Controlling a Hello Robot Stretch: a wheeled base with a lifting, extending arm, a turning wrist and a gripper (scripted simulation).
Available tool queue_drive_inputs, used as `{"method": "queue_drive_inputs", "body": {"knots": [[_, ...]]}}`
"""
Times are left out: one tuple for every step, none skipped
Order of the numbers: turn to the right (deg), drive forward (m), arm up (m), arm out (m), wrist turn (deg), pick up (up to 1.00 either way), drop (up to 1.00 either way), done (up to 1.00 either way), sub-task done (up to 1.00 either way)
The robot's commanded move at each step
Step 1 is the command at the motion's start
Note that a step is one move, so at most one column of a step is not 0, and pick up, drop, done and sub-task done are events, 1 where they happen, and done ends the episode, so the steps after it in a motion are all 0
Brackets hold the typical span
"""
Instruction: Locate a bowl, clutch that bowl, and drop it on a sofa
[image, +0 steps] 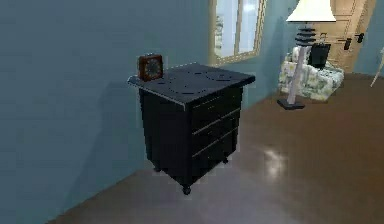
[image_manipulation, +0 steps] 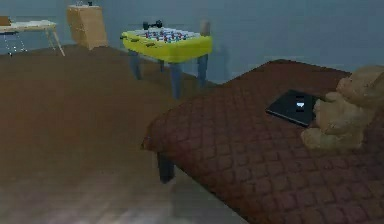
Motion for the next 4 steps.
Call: {"method": "queue_drive_inputs", "body": {"knots": [[42.0, 0.0, 0.0, 0.0, 0.0, 0.0, 0.0, 0.0, 0.0], [0.0, 1.0, 0.0, 0.0, 0.0, 0.0, 0.0, 0.0, 0.0], [0.0, 1.0, 0.0, 0.0, 0.0, 0.0, 0.0, 0.0, 0.0], [0.0, 1.0, 0.0, 0.0, 0.0, 0.0, 0.0, 0.0, 0.0]]}}
